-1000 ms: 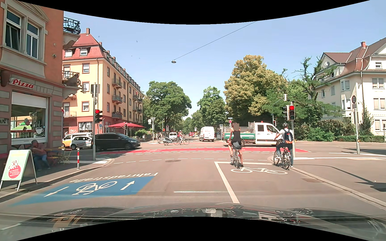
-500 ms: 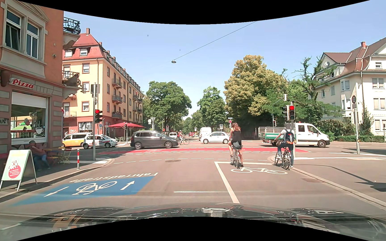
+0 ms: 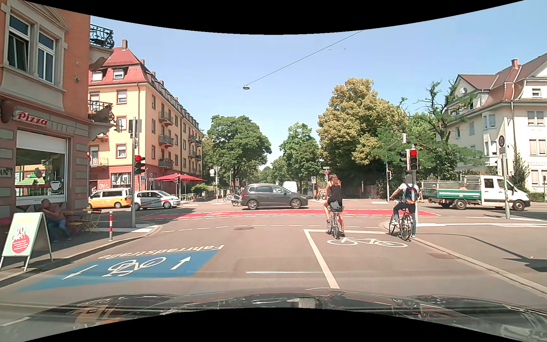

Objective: Follow the waypoints while adhering to traffic rules and regulations

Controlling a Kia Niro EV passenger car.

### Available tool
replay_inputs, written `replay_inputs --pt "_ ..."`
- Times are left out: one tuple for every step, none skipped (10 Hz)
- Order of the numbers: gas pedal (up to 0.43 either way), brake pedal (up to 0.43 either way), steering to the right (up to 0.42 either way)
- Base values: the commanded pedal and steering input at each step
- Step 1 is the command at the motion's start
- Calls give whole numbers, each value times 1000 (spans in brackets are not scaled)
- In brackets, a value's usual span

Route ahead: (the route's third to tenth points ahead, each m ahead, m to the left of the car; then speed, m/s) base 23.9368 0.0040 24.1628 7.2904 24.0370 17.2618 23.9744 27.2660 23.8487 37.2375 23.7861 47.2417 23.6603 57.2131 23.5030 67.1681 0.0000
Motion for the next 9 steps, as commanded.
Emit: replay_inputs --pt "0 232 4" --pt "0 232 4" --pt "0 232 3" --pt "0 232 3" --pt "0 232 3" --pt "0 232 4" --pt "0 232 3" --pt "0 232 4" --pt "0 232 3"
